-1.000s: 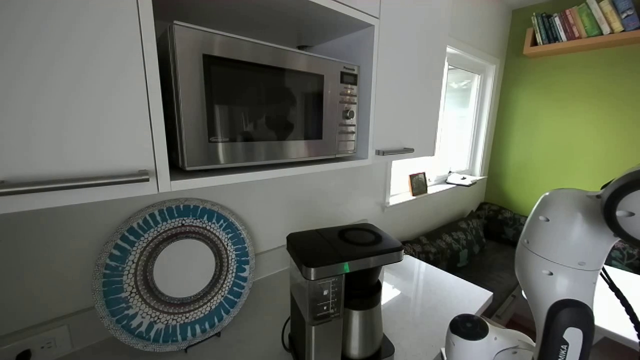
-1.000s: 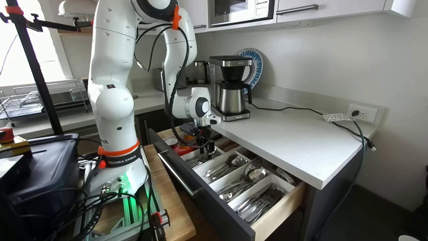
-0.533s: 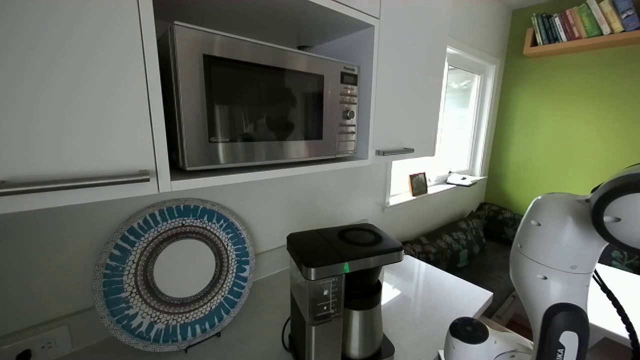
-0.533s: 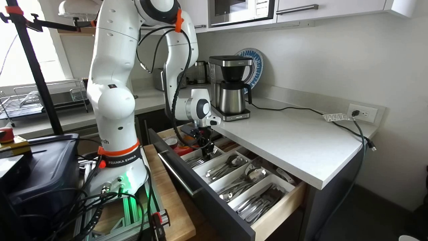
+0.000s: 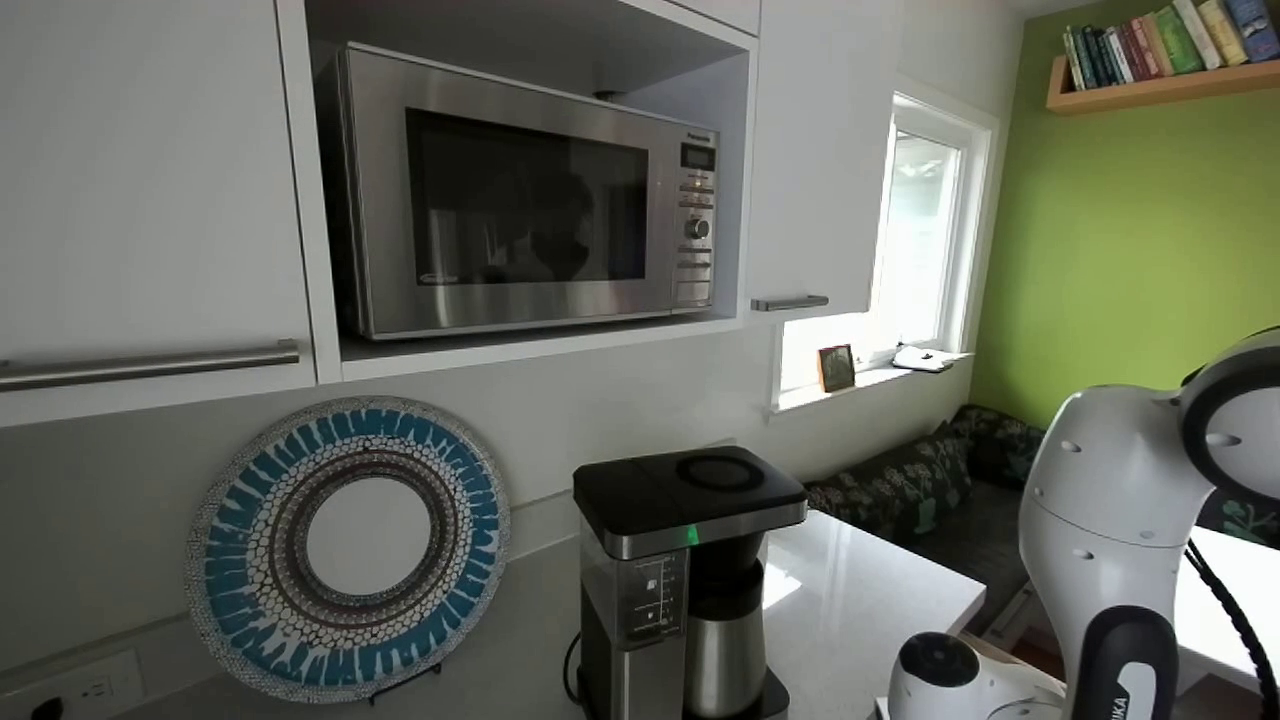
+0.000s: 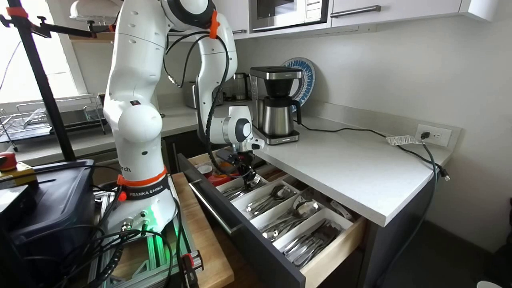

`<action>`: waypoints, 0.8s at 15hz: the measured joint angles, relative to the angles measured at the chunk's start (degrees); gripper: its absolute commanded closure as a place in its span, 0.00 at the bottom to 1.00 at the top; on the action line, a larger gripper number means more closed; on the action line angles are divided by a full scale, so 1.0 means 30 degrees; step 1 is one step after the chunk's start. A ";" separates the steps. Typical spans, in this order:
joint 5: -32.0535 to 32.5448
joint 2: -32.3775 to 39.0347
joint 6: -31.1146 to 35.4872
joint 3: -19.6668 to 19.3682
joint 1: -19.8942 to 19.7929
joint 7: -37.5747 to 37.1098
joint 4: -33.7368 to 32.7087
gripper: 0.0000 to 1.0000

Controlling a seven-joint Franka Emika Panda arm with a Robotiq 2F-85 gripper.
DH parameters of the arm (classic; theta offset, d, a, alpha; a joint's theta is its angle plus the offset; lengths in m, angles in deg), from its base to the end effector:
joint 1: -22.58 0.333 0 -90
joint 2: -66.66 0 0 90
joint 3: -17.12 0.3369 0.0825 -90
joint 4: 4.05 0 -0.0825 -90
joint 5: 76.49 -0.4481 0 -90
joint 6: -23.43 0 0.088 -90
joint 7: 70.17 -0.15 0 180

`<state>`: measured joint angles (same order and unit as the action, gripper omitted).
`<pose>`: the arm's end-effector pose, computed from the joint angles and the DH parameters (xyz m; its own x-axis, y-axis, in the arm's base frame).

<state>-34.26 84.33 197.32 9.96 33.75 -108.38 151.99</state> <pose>0.3787 0.0659 0.0401 0.9893 0.1435 0.0255 0.1398 -0.9839 0.1112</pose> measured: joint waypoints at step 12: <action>0.0000 0.0351 0.0014 -0.0393 0.0151 0.0008 -0.0053 0.95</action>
<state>-34.26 85.39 197.37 8.78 34.20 -108.36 151.83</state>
